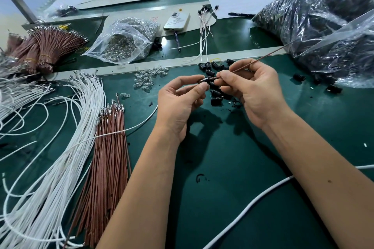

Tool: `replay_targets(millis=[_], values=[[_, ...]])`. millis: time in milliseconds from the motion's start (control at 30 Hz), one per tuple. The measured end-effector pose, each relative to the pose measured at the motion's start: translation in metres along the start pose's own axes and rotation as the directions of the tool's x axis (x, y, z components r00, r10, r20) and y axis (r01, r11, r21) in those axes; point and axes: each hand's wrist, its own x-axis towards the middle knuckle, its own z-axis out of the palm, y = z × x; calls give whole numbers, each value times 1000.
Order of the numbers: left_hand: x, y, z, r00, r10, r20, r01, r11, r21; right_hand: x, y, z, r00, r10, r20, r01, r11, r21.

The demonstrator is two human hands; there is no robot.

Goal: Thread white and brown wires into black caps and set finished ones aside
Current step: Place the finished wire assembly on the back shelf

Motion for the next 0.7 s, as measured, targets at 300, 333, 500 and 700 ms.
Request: replay_targets(millis=[300, 333, 500, 700], values=[[-3, 1, 2, 998, 34, 45, -37, 996, 80, 0, 2, -1, 1000, 16, 7, -15, 990, -139], [-4, 1, 3, 997, 49, 56, -55, 992, 115, 1, 2, -1, 1000, 3, 8, -1, 985, -170], [-8, 1, 8, 990, 91, 110, -114, 968, 224, -1, 0, 0, 998, -53, 31, 58, 985, -164], [-11, 3, 8, 981, 107, 163, -149, 952, 267, -4, -1, -1, 984, 73, 161, -24, 957, -289]])
